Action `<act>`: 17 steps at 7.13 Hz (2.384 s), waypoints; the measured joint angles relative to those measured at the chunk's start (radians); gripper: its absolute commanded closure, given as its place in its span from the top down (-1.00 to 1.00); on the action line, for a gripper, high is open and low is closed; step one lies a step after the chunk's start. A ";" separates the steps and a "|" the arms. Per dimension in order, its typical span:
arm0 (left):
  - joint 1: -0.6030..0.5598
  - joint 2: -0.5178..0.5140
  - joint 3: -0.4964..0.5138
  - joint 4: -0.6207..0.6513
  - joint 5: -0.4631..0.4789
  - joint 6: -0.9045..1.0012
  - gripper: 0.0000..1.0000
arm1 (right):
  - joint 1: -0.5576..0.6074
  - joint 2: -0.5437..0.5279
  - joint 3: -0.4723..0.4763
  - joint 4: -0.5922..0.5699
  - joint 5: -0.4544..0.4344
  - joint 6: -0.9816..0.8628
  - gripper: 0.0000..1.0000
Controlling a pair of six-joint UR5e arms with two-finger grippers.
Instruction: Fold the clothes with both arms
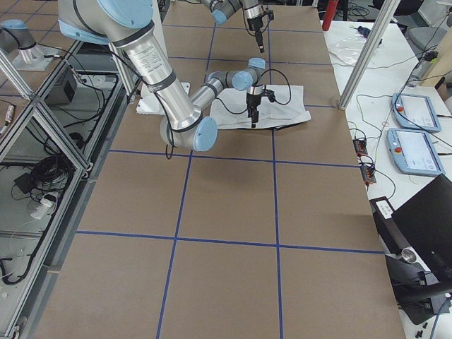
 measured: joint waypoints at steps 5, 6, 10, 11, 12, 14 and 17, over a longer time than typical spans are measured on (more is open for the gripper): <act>0.000 -0.006 0.000 0.000 0.000 -0.008 1.00 | 0.097 -0.082 0.049 -0.011 0.055 -0.113 1.00; 0.000 -0.006 -0.001 0.000 0.000 -0.009 1.00 | 0.121 -0.110 0.071 -0.012 0.057 -0.150 1.00; 0.000 -0.004 -0.009 -0.001 0.005 -0.009 1.00 | 0.154 -0.013 0.060 0.010 0.088 -0.183 1.00; 0.000 0.000 -0.021 -0.001 0.006 -0.008 1.00 | 0.154 0.049 -0.020 0.056 0.087 -0.184 1.00; -0.002 0.001 -0.038 -0.001 0.007 -0.006 1.00 | 0.155 0.093 -0.107 0.123 0.086 -0.185 1.00; -0.007 0.002 -0.070 -0.001 0.009 -0.005 1.00 | 0.153 0.127 -0.205 0.192 0.075 -0.184 1.00; -0.009 0.001 -0.089 0.000 0.010 -0.003 1.00 | 0.136 0.145 -0.270 0.228 0.060 -0.191 1.00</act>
